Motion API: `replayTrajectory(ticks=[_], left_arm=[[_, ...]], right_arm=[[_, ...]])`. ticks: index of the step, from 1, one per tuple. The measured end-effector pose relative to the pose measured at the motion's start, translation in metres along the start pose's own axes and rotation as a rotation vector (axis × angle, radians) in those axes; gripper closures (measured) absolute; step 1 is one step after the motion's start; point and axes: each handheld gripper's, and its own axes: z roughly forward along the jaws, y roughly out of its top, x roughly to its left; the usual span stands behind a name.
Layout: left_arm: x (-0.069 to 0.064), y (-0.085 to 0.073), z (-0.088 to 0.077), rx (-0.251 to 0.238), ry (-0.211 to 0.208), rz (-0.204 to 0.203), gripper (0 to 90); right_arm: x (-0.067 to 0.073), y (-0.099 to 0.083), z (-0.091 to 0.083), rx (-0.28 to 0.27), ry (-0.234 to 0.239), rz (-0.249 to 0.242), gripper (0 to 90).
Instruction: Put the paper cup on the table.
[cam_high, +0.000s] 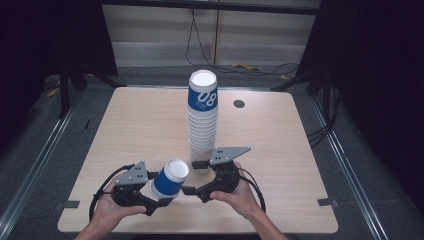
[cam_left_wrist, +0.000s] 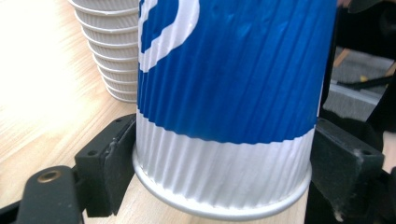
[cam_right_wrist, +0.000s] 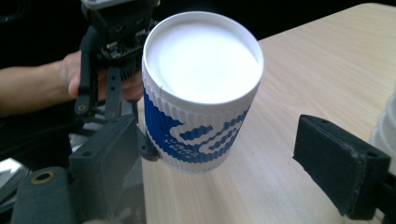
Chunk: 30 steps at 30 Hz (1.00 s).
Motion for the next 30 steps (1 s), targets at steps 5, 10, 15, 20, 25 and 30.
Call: replayTrajectory(ticks=[5, 10, 15, 20, 25, 30], left_arm=[[-0.001, -0.001, 0.001, 0.017, -0.004, 0.0, 16.6], [-0.002, -0.003, 0.005, 0.046, -0.009, 0.004, 16.7], [-0.003, -0.003, 0.008, 0.07, -0.02, 0.012, 16.7], [-0.005, -0.002, 0.012, 0.099, -0.029, 0.028, 16.7], [-0.008, -0.001, 0.016, 0.133, -0.043, 0.046, 16.7], [-0.008, -0.001, 0.018, 0.137, -0.053, 0.045, 16.7]], right_arm=[[0.001, 0.0, 0.003, 0.05, 0.019, -0.024, 13.8], [0.002, -0.001, 0.007, 0.111, 0.026, -0.048, 13.9], [0.0, -0.001, 0.009, 0.147, 0.025, -0.056, 13.9], [0.002, 0.001, 0.011, 0.197, 0.028, -0.08, 14.0], [0.002, 0.002, 0.013, 0.241, 0.047, -0.087, 14.0], [0.002, 0.002, 0.013, 0.274, 0.056, -0.09, 14.0]])
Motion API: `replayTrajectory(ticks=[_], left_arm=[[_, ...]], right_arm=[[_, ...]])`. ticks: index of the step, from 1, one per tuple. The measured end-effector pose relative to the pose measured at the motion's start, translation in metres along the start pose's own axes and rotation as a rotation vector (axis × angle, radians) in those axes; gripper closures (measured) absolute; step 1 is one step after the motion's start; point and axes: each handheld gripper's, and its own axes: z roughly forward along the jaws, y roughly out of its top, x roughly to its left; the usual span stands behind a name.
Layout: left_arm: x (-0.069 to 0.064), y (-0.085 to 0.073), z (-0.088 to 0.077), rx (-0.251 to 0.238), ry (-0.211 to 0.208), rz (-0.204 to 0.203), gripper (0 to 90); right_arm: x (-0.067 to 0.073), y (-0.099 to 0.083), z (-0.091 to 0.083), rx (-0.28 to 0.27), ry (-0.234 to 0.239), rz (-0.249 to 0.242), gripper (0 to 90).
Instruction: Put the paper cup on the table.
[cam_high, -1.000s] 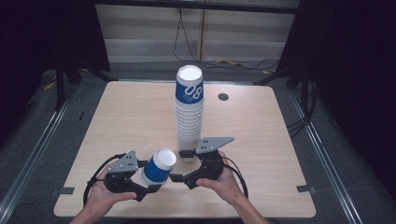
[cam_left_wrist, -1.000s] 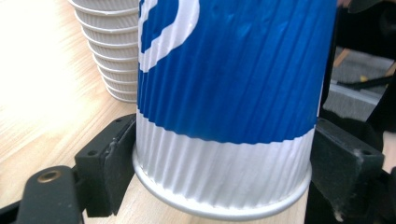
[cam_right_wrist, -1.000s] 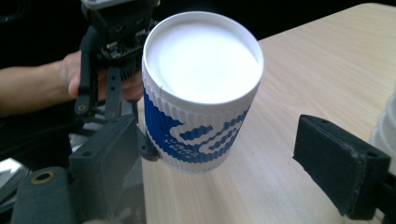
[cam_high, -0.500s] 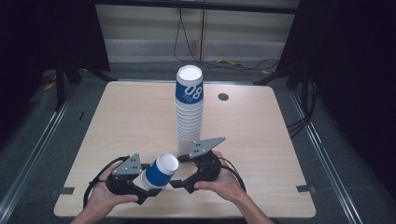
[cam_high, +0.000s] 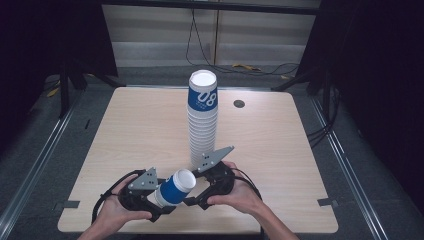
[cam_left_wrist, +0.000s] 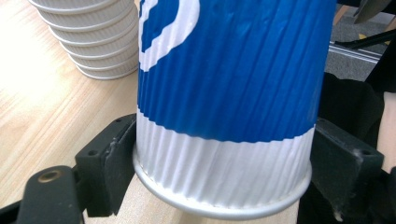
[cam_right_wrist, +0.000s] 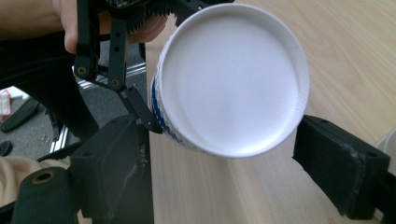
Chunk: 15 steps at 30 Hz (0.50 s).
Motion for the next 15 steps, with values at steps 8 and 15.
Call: replayTrajectory(ticks=[8, 15], left_arm=[[-0.005, 0.013, 0.012, 0.05, 0.008, 0.038, 16.9], [-0.009, 0.01, 0.023, 0.103, 0.013, 0.07, 16.9]], right_arm=[[-0.004, 0.003, 0.001, 0.08, -0.015, -0.041, 16.2], [-0.003, -0.001, -0.003, 0.091, -0.004, -0.045, 16.1]])
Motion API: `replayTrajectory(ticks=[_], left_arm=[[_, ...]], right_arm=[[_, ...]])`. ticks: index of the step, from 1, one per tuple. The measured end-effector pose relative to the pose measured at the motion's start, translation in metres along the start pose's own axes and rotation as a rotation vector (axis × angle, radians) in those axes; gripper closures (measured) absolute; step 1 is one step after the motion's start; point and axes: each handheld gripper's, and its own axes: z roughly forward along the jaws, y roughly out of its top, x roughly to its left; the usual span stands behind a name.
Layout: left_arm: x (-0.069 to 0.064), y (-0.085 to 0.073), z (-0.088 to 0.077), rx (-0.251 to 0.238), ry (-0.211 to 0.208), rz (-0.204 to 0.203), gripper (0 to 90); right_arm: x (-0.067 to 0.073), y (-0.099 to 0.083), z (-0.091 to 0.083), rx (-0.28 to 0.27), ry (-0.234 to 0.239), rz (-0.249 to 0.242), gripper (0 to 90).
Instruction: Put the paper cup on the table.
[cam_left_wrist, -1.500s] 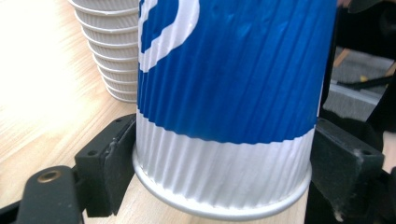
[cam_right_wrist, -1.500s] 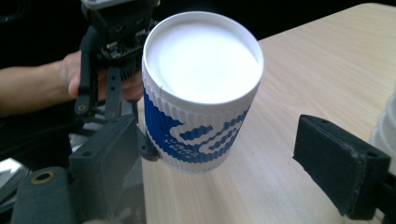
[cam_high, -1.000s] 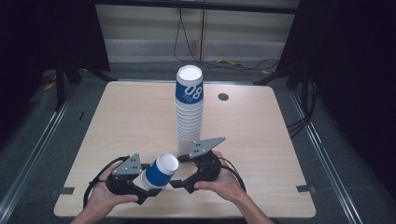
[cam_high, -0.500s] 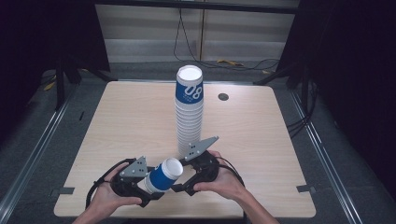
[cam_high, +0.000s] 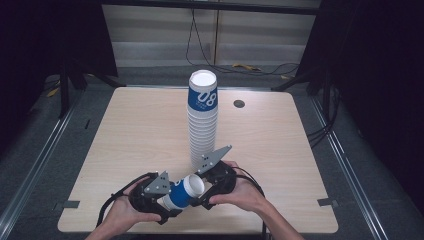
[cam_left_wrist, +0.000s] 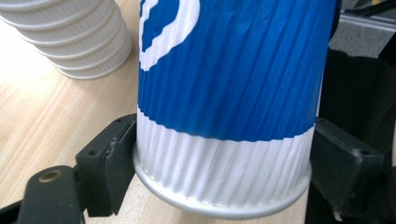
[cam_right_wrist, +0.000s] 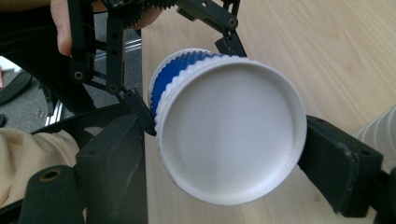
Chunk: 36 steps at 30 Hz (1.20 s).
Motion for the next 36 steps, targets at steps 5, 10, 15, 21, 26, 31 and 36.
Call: replayTrajectory(ticks=[5, 10, 15, 21, 26, 31, 36], left_arm=[[0.0, 0.0, 0.003, 0.008, -0.023, -0.007, 16.9], [0.0, -0.001, 0.004, 0.026, -0.014, 0.013, 16.9], [-0.002, -0.002, 0.006, 0.044, -0.018, 0.026, 16.9], [-0.004, -0.002, 0.006, 0.047, -0.027, 0.032, 16.9], [-0.003, -0.002, 0.006, 0.046, -0.026, 0.036, 16.9], [-0.005, -0.003, 0.008, 0.052, -0.033, 0.051, 16.9], [-0.005, -0.004, 0.008, 0.053, -0.022, 0.064, 16.9]], right_arm=[[0.001, -0.001, 0.003, 0.045, 0.005, -0.003, 16.0], [0.0, 0.0, 0.007, 0.082, 0.023, -0.003, 18.1], [-0.001, 0.003, 0.009, 0.116, 0.033, -0.018, 20.7], [-0.005, 0.006, 0.014, 0.213, 0.089, -0.009, 21.1], [-0.007, 0.008, 0.02, 0.26, 0.112, -0.006, 21.2], [-0.009, 0.013, 0.024, 0.259, 0.121, -0.007, 22.4], [-0.009, 0.016, 0.025, 0.268, 0.13, -0.017, 26.7]])
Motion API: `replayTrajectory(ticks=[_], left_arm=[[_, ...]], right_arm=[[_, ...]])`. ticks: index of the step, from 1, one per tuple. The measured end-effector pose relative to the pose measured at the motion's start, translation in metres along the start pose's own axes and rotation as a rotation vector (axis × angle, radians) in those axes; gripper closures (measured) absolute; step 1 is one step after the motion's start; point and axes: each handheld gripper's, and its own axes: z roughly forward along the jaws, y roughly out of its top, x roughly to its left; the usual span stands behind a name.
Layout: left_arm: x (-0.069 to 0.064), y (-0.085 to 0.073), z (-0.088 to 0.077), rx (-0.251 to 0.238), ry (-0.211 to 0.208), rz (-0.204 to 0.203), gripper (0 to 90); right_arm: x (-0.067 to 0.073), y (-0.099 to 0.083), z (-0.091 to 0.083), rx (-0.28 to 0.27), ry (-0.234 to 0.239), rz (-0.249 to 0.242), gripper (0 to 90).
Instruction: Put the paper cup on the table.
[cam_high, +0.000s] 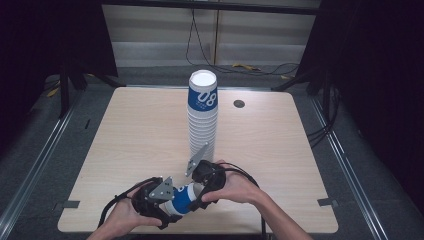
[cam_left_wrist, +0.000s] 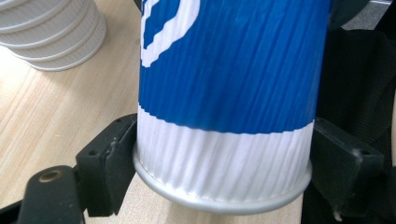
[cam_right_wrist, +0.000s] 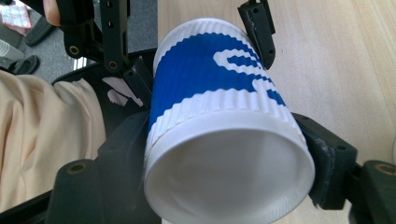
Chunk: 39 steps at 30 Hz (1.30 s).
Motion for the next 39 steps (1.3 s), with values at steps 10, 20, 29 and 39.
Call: replayTrajectory(ticks=[10, 20, 29, 39], left_arm=[[0.001, -0.004, 0.0, -0.04, 0.036, -0.01, 14.3], [0.005, -0.01, -0.008, -0.127, 0.046, -0.027, 14.7], [0.006, -0.015, -0.018, -0.183, 0.062, -0.032, 16.0], [0.009, -0.023, -0.024, -0.303, 0.044, -0.099, 17.9]], right_arm=[[0.002, 0.001, -0.001, -0.024, -0.041, -0.01, 27.7], [0.003, 0.001, -0.003, -0.051, -0.07, -0.03, 28.3], [0.0, -0.002, -0.003, -0.028, -0.08, -0.01, 28.3], [0.0, -0.009, -0.009, -0.078, -0.107, 0.009, 28.1]])
